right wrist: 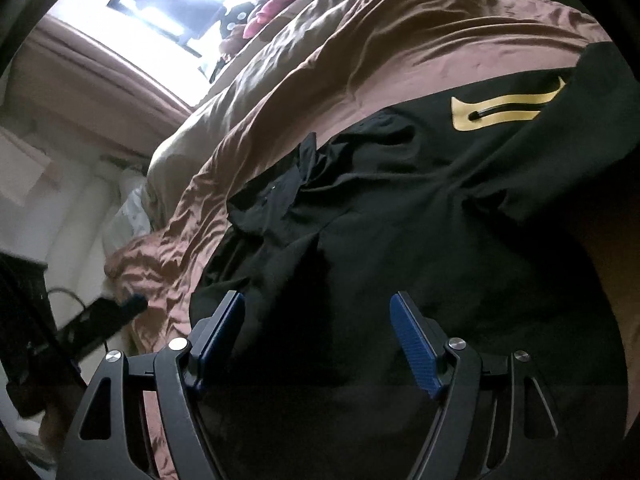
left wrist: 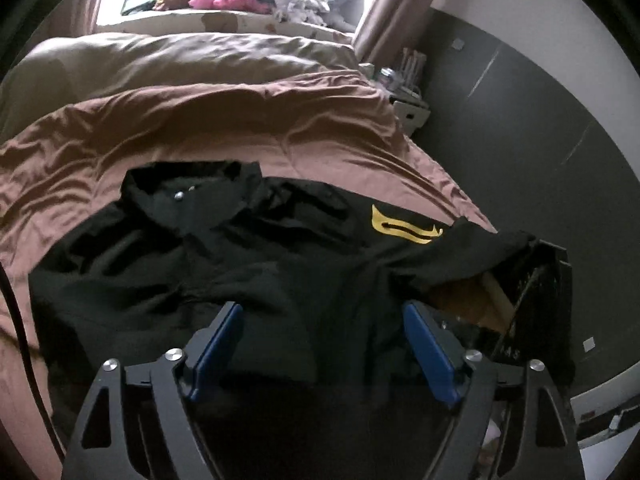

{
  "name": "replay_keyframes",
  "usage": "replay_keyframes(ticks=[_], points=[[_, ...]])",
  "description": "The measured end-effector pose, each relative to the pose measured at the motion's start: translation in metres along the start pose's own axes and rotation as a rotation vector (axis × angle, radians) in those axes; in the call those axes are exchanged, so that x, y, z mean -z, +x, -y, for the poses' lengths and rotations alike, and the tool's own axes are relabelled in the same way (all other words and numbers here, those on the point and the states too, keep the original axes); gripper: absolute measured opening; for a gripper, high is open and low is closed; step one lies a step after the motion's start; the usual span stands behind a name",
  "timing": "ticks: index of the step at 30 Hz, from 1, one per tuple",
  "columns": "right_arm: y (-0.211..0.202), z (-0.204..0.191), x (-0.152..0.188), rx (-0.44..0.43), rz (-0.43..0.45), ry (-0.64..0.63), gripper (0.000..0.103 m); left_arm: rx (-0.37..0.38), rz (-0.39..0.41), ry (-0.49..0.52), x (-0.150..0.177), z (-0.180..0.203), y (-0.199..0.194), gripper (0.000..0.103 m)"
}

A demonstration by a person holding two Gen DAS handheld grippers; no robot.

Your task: Fold large clothes

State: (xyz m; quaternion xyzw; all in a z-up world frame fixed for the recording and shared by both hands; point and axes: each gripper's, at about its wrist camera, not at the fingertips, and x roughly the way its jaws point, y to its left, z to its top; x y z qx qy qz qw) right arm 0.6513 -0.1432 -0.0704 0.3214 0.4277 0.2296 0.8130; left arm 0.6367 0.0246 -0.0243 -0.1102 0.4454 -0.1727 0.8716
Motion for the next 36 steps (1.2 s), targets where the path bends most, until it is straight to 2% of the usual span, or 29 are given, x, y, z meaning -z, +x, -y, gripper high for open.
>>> replay_keyframes(ticks=[3, 7, 11, 16, 20, 22, 25, 31, 36], points=[[0.0, -0.007, 0.006, -0.012, -0.02, -0.029, 0.074, -0.052, 0.019, -0.023, 0.006, -0.002, -0.02, 0.084], [0.002, -0.02, 0.011, -0.001, -0.049, -0.122, 0.074, -0.201, 0.061, -0.028, 0.029, -0.005, -0.069, 0.084], [0.013, -0.041, 0.02, 0.0, -0.089, -0.211, 0.074, -0.313, 0.068, -0.083, 0.053, -0.02, -0.105, 0.084], [0.029, -0.068, 0.035, 0.086, -0.115, -0.38, 0.074, -0.416, 0.099, -0.192, 0.096, -0.054, -0.139, 0.084], [0.037, -0.088, 0.047, 0.144, -0.112, -0.492, 0.074, -0.445, 0.108, -0.252, 0.121, -0.086, -0.139, 0.083], [0.04, -0.097, 0.053, 0.177, -0.099, -0.538, 0.074, -0.457, 0.105, -0.266, 0.128, -0.099, -0.132, 0.078], [0.052, -0.107, 0.06, 0.238, -0.078, -0.593, 0.074, -0.433, 0.102, -0.309, 0.143, -0.124, -0.119, 0.076], [0.095, -0.127, 0.08, 0.309, -0.108, -0.727, 0.074, -0.416, 0.092, -0.395, 0.17, -0.183, -0.083, 0.062], [0.136, -0.133, 0.093, 0.39, -0.143, -0.806, 0.074, -0.42, 0.051, -0.419, 0.172, -0.212, -0.06, 0.057]])
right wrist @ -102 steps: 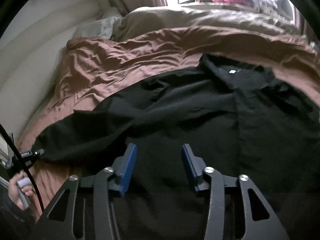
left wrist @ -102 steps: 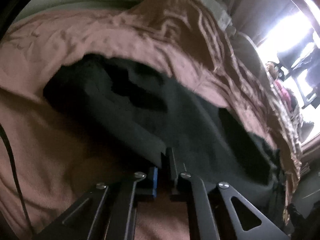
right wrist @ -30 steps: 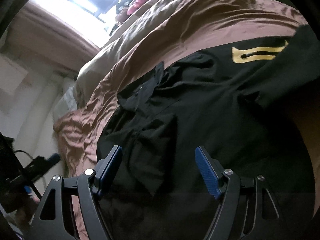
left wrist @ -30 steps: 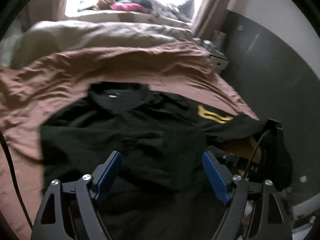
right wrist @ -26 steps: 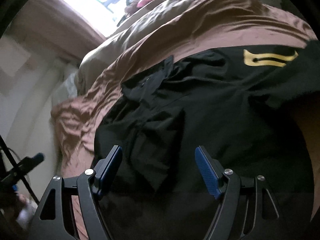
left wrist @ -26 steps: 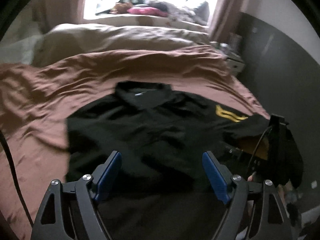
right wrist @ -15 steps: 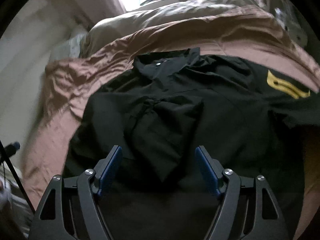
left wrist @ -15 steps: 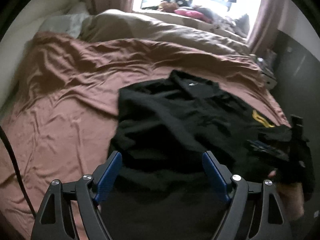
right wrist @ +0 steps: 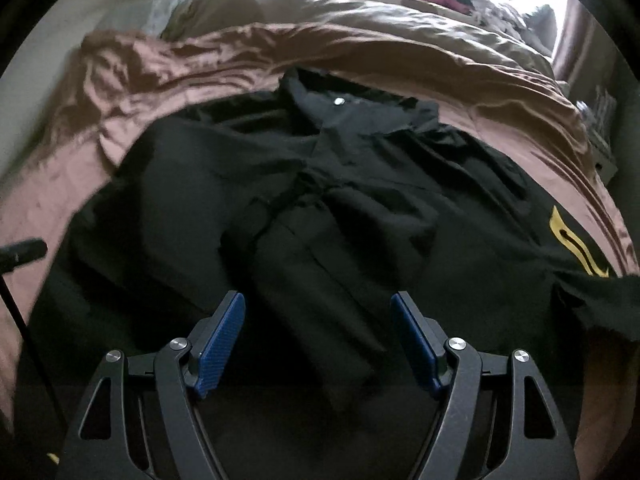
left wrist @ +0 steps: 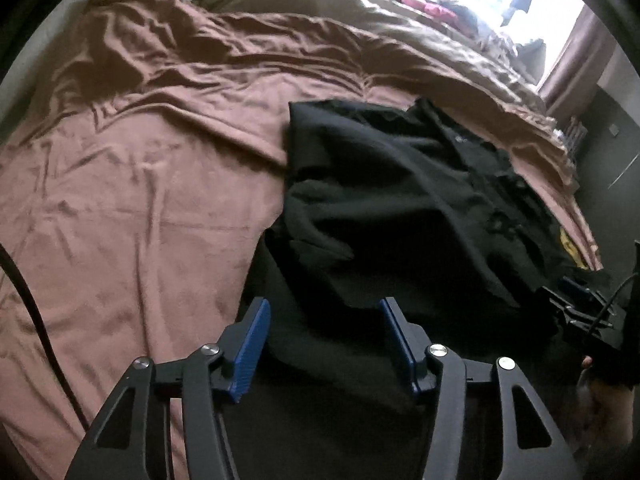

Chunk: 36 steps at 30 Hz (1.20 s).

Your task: Fold large clothes

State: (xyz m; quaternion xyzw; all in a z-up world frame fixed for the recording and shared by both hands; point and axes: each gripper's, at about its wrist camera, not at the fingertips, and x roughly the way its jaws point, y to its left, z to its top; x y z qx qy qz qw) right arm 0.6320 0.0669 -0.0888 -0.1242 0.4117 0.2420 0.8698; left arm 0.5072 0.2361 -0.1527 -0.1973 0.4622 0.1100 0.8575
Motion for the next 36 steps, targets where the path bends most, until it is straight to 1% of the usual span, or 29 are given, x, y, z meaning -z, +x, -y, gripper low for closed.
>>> replay_keyframes(ticks=[1, 3, 5, 6, 7, 8, 9, 10, 12, 16, 18, 19, 21, 25, 26, 27, 28, 29, 31, 32, 36], points=[[0.007, -0.003, -0.003, 0.014, -0.008, -0.013, 0.074, -0.001, 0.002, -0.004, -0.003, -0.003, 0.004, 0.055], [0.024, -0.013, -0.006, 0.045, -0.033, -0.053, 0.074, -0.01, 0.004, -0.017, -0.005, -0.009, 0.011, 0.055], [0.038, -0.025, -0.007, 0.076, -0.047, -0.103, 0.073, -0.017, -0.01, -0.026, -0.005, -0.015, 0.02, 0.053], [0.041, -0.028, -0.006, 0.084, -0.045, -0.116, 0.07, -0.015, -0.024, -0.031, -0.004, -0.018, 0.025, 0.049], [0.042, -0.029, -0.006, 0.079, -0.04, -0.116, 0.061, -0.017, -0.04, -0.033, -0.002, -0.02, 0.03, 0.044], [0.042, -0.028, -0.007, 0.078, -0.034, -0.107, 0.043, -0.028, -0.057, -0.031, 0.0, -0.022, 0.036, 0.041], [0.04, -0.024, -0.008, 0.1, -0.03, -0.095, 0.032, -0.037, -0.067, -0.034, 0.001, -0.025, 0.04, 0.038], [0.037, -0.016, -0.009, 0.111, -0.022, -0.078, 0.021, -0.041, -0.073, -0.04, 0.002, -0.028, 0.043, 0.037], [0.027, 0.002, -0.01, 0.102, 0.004, -0.012, 0.02, -0.039, -0.074, -0.05, 0.004, -0.03, 0.044, 0.036], [0.005, 0.051, -0.003, 0.111, 0.049, 0.162, 0.02, -0.058, -0.072, -0.027, 0.005, -0.027, 0.043, 0.036], [-0.01, 0.082, 0.003, 0.102, 0.075, 0.28, 0.02, -0.049, -0.074, -0.04, 0.004, -0.029, 0.043, 0.036], [-0.017, 0.102, 0.01, 0.087, 0.088, 0.361, 0.02, -0.047, -0.072, -0.044, 0.004, -0.03, 0.042, 0.036], [-0.026, 0.137, 0.026, 0.051, 0.084, 0.506, 0.02, -0.042, -0.069, -0.046, 0.001, -0.03, 0.041, 0.036], [-0.032, 0.182, 0.068, -0.007, 0.03, 0.712, 0.022, -0.032, -0.066, -0.042, 0.001, -0.026, 0.038, 0.036], [-0.033, 0.189, 0.075, -0.024, 0.024, 0.74, 0.029, -0.029, -0.066, -0.039, 0.001, -0.025, 0.037, 0.036], [-0.037, 0.194, 0.082, -0.058, 0.032, 0.768, 0.037, -0.027, -0.067, -0.033, 0.001, -0.024, 0.037, 0.036], [-0.04, 0.198, 0.086, -0.085, 0.041, 0.786, 0.062, -0.03, -0.068, -0.024, 0.002, -0.022, 0.036, 0.036], [-0.043, 0.2, 0.091, -0.124, 0.055, 0.811, 0.077, -0.034, -0.066, -0.016, 0.002, -0.021, 0.035, 0.036], [-0.044, 0.2, 0.101, -0.201, 0.062, 0.855, 0.077, -0.035, -0.059, -0.012, 0.002, -0.02, 0.033, 0.036], [-0.037, 0.203, 0.101, -0.236, 0.058, 0.868, 0.077, -0.034, -0.058, -0.015, 0.002, -0.02, 0.033, 0.036], [-0.011, 0.206, 0.095, -0.308, 0.048, 0.852, 0.076, -0.045, -0.058, -0.002, 0.003, -0.018, 0.034, 0.036]])
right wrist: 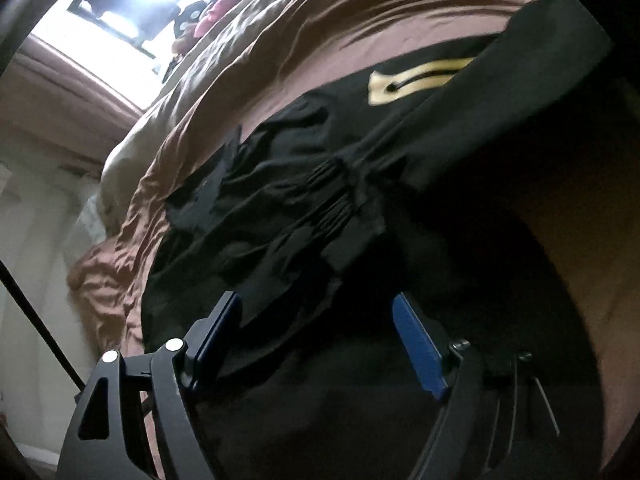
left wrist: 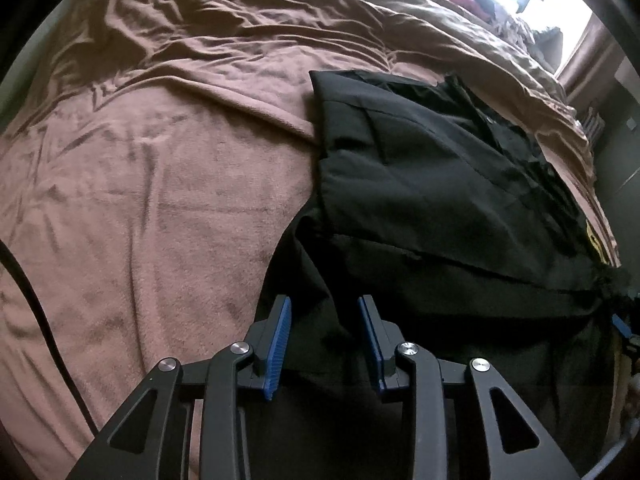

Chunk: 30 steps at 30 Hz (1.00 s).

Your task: Fold large clothes

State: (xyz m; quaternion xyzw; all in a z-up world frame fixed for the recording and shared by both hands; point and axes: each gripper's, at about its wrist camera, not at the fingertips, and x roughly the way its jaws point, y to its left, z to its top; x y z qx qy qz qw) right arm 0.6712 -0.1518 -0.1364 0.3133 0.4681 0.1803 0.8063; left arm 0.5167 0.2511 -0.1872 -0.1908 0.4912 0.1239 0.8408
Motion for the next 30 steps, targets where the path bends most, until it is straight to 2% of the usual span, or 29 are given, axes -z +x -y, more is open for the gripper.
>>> replay_keyframes(ticks=[1, 2, 7, 8, 10, 13, 17, 20, 21, 22, 24, 25, 26, 27, 28, 30], points=[[0.009, 0.002, -0.001, 0.005, -0.014, -0.007, 0.065, -0.004, -0.001, 0.005, 0.001, 0.001, 0.0, 0.036], [0.019, 0.002, -0.004, 0.014, -0.03, -0.012, 0.047, -0.009, -0.002, 0.014, 0.001, 0.002, 0.002, 0.036], [0.055, 0.014, -0.028, 0.036, -0.046, -0.005, 0.013, -0.047, 0.0, 0.041, 0.0, -0.001, 0.01, 0.036], [0.06, 0.014, -0.032, 0.032, -0.038, -0.014, 0.009, -0.045, -0.001, 0.036, 0.0, -0.002, 0.011, 0.036], [0.062, 0.011, -0.035, 0.038, -0.027, -0.043, 0.005, -0.047, 0.004, 0.026, -0.002, -0.005, 0.014, 0.036], [0.07, 0.005, -0.034, 0.024, -0.015, -0.075, 0.005, -0.073, 0.027, 0.042, -0.002, -0.002, 0.014, 0.036], [0.069, 0.011, -0.034, -0.008, -0.011, -0.069, 0.005, -0.09, 0.046, 0.045, -0.002, 0.0, 0.017, 0.036], [0.059, 0.021, -0.034, -0.032, -0.044, -0.035, 0.006, -0.089, 0.061, 0.044, -0.004, 0.002, 0.014, 0.036], [0.053, 0.023, -0.035, -0.032, -0.045, -0.02, 0.008, -0.087, 0.067, 0.041, -0.005, 0.002, 0.012, 0.036], [0.043, 0.025, -0.034, -0.03, -0.032, -0.015, 0.015, -0.08, 0.075, 0.031, -0.007, 0.002, 0.008, 0.036], [0.018, 0.025, -0.031, -0.037, 0.013, -0.017, 0.052, -0.053, 0.086, 0.005, -0.009, 0.001, 0.001, 0.038], [0.0, 0.027, -0.027, -0.06, 0.043, -0.008, 0.09, -0.034, 0.093, -0.012, -0.011, 0.001, -0.003, 0.046], [-0.017, 0.03, -0.023, -0.074, 0.078, 0.002, 0.096, -0.009, 0.104, -0.03, -0.011, 0.002, -0.008, 0.052], [-0.028, 0.031, -0.021, -0.074, 0.096, 0.008, 0.096, 0.01, 0.116, -0.038, -0.011, 0.003, -0.013, 0.064], [-0.042, 0.035, -0.017, -0.061, 0.121, 0.019, 0.096, 0.03, 0.132, -0.04, -0.011, 0.006, -0.018, 0.07], [-0.068, 0.047, -0.013, -0.028, 0.176, 0.054, 0.096, 0.04, 0.149, -0.03, -0.01, 0.013, -0.026, 0.071]])
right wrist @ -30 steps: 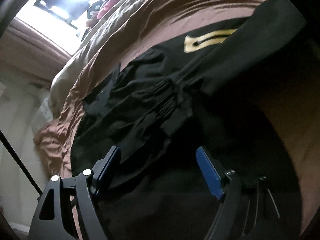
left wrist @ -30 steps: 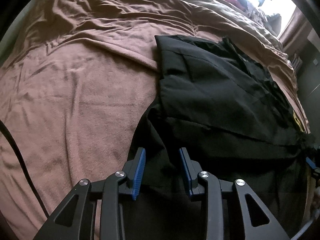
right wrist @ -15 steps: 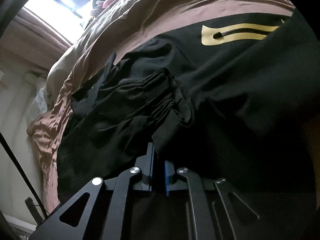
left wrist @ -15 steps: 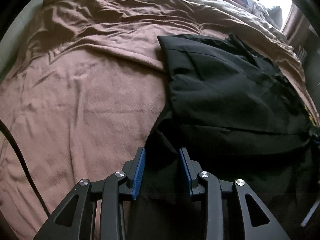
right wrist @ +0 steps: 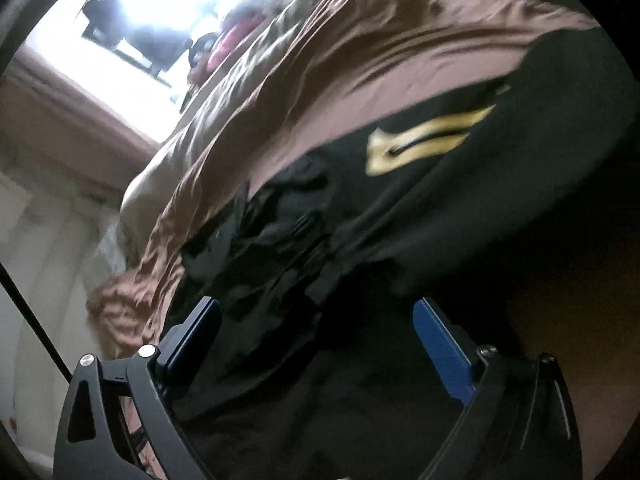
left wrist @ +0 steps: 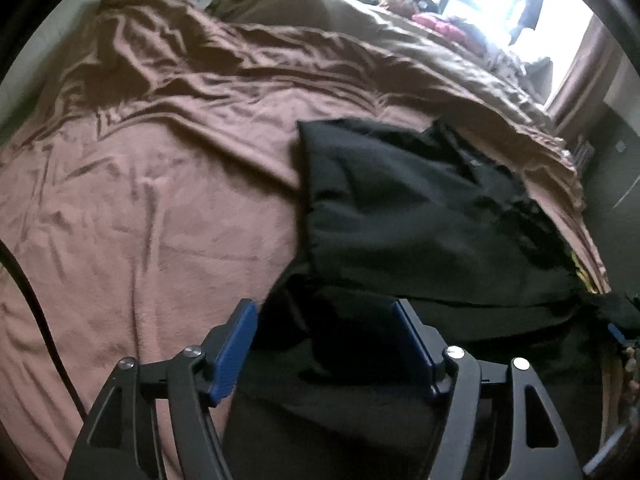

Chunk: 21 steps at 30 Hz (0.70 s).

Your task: Fold large clothes

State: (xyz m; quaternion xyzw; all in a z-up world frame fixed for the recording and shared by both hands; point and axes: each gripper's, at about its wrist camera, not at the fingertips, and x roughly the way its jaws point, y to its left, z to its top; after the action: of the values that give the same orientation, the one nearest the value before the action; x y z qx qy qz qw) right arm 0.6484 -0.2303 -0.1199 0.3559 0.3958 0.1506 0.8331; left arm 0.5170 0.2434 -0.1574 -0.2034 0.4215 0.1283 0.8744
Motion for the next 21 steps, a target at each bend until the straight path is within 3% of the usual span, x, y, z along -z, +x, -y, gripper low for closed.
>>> replay_keyframes(ticks=[7, 10, 16, 19, 21], points=[[-0.072, 0.054, -0.003, 0.079, 0.183, 0.121, 0.094, 0.048, 0.015, 0.05, 0.003, 0.031, -0.017, 0.071], [-0.082, 0.065, -0.006, 0.101, 0.215, 0.133, 0.07, 0.062, 0.017, 0.086, 0.006, 0.046, -0.019, 0.071], [-0.079, 0.088, -0.019, 0.117, 0.254, 0.199, 0.066, 0.066, 0.017, 0.124, 0.012, 0.062, -0.02, 0.071], [-0.069, 0.094, -0.023, 0.104, 0.263, 0.232, 0.045, 0.051, 0.014, 0.144, 0.014, 0.065, -0.016, 0.071], [-0.067, 0.096, -0.023, 0.085, 0.294, 0.238, 0.038, 0.039, 0.006, 0.144, 0.013, 0.065, -0.012, 0.071]])
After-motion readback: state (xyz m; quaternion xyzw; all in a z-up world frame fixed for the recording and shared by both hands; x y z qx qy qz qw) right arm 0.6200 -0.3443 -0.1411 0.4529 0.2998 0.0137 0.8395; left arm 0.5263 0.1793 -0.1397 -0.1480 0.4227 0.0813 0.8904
